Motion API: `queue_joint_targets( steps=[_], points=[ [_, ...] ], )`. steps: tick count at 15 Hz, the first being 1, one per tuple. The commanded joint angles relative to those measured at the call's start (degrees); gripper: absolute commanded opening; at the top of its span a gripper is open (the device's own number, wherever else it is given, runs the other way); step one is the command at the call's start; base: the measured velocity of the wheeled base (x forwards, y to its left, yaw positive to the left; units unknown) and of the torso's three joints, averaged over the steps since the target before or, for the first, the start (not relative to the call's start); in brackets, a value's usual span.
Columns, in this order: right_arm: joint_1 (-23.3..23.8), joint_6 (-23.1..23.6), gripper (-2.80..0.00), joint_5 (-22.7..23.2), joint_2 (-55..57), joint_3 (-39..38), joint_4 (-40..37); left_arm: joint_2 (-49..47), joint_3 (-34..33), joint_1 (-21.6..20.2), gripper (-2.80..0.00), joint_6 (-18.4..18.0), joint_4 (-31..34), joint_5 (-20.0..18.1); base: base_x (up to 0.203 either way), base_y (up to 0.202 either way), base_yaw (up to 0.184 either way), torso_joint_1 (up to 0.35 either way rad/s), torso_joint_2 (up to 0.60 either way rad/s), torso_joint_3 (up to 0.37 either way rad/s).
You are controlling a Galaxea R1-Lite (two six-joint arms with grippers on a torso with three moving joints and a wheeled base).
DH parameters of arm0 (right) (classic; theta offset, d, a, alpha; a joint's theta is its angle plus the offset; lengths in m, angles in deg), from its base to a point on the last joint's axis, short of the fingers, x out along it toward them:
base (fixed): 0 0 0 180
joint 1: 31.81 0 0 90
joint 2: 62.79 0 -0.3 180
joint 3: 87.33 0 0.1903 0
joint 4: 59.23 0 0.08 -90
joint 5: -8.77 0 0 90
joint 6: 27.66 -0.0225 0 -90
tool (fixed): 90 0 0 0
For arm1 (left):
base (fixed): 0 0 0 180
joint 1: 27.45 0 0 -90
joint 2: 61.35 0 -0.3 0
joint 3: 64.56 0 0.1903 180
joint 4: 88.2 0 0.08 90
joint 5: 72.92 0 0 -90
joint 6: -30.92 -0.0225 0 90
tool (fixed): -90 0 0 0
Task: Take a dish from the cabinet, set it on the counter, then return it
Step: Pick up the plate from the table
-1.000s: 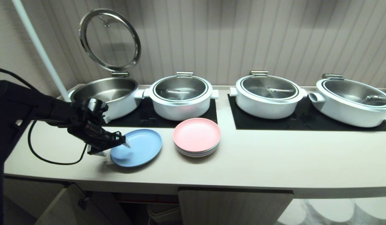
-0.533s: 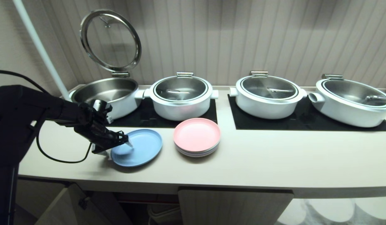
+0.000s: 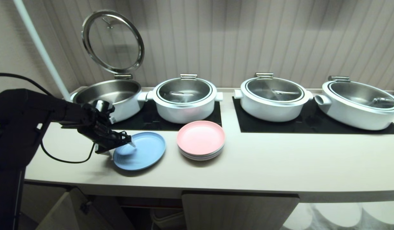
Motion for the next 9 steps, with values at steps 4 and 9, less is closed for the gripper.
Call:
queue_joint_targets(
  steps=[4, 9],
  points=[
    [-0.02, -0.01, -2.80, -0.03, 0.00, -0.03, 0.01, -0.36, 1.42, -1.92, 0.00, -1.37, 2.29, -0.28, 0.000, 0.000, 0.000, 0.000, 0.00, 0.000],
    [0.02, -0.01, -2.80, -0.03, 0.00, 0.00, 0.01, -0.18, 0.98, -3.14, 0.00, -1.98, 4.22, -0.54, 0.000, 0.000, 0.000, 0.000, 0.00, 0.000]
  ],
)
